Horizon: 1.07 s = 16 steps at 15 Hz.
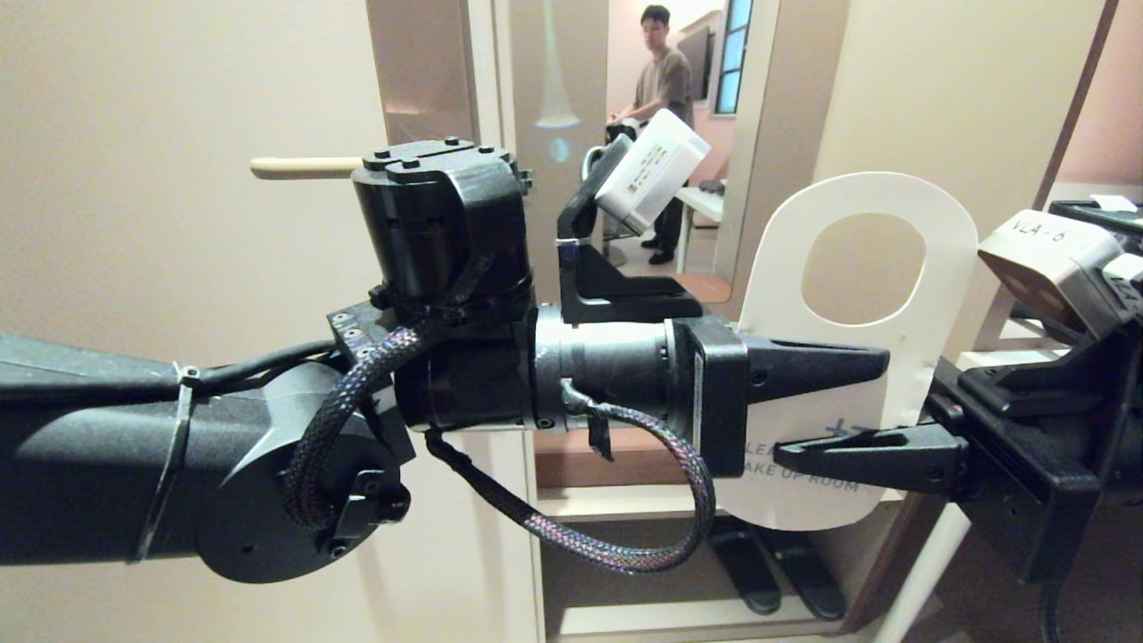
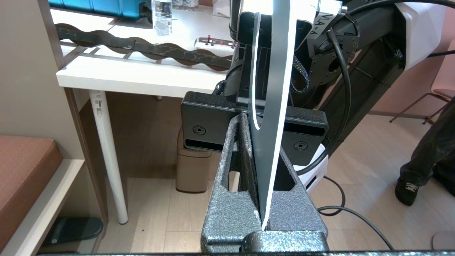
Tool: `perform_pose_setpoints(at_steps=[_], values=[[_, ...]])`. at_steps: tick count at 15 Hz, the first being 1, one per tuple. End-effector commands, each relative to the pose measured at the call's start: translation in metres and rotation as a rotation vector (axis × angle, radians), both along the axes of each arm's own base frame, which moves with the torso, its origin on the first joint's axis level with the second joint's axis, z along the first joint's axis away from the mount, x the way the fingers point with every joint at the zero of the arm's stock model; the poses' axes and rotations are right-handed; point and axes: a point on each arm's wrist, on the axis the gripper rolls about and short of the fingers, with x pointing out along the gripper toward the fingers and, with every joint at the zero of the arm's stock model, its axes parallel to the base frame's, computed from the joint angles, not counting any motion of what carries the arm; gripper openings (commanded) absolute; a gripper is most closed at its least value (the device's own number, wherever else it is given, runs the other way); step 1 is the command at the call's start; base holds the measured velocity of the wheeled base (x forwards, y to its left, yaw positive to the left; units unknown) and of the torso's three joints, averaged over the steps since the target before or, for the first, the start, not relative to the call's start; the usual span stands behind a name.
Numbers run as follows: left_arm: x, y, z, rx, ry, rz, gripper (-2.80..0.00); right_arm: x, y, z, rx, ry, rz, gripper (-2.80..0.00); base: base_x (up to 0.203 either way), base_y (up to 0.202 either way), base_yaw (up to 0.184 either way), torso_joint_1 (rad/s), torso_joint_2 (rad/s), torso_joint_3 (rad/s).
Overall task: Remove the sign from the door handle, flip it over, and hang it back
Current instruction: Hand it to the other hand
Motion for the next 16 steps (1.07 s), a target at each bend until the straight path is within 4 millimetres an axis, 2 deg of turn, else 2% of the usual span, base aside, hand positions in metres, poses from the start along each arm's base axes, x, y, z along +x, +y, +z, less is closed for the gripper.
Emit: perform_pose_setpoints(at_steps=[1, 4, 5, 12, 16], values=[[0.000, 0.000, 0.000, -0.001, 0.001, -0.004, -2.80, 0.000, 0.000, 0.000, 0.002, -0.002, 0.006, -2.80, 0.000, 0.000, 0.000, 0.000, 0.00, 0.000], [0.000, 0.000, 0.000, -0.001, 0.001, -0.004, -2.80, 0.000, 0.000, 0.000, 0.002, -0.002, 0.005, -2.80, 0.000, 0.000, 0.000, 0.000, 0.00, 0.000], [0.000, 0.000, 0.000, -0.001, 0.001, -0.004, -2.80, 0.000, 0.000, 0.000, 0.002, -0.002, 0.004, 0.00, 0.000, 0.000, 0.000, 0.000, 0.00, 0.000], [0.000, 0.002, 0.000, 0.000, -0.003, 0.000, -2.80, 0.000, 0.000, -0.001, 0.000, -0.001, 0.002, 0.00, 0.000, 0.000, 0.000, 0.000, 0.00, 0.000], [-0.003, 0.019, -0.005, 0.020, 0.005, 0.029, -2.80, -0.005, -0.003, -0.003, -0.008, -0.001, -0.022, 0.00, 0.000, 0.000, 0.000, 0.000, 0.00, 0.000]])
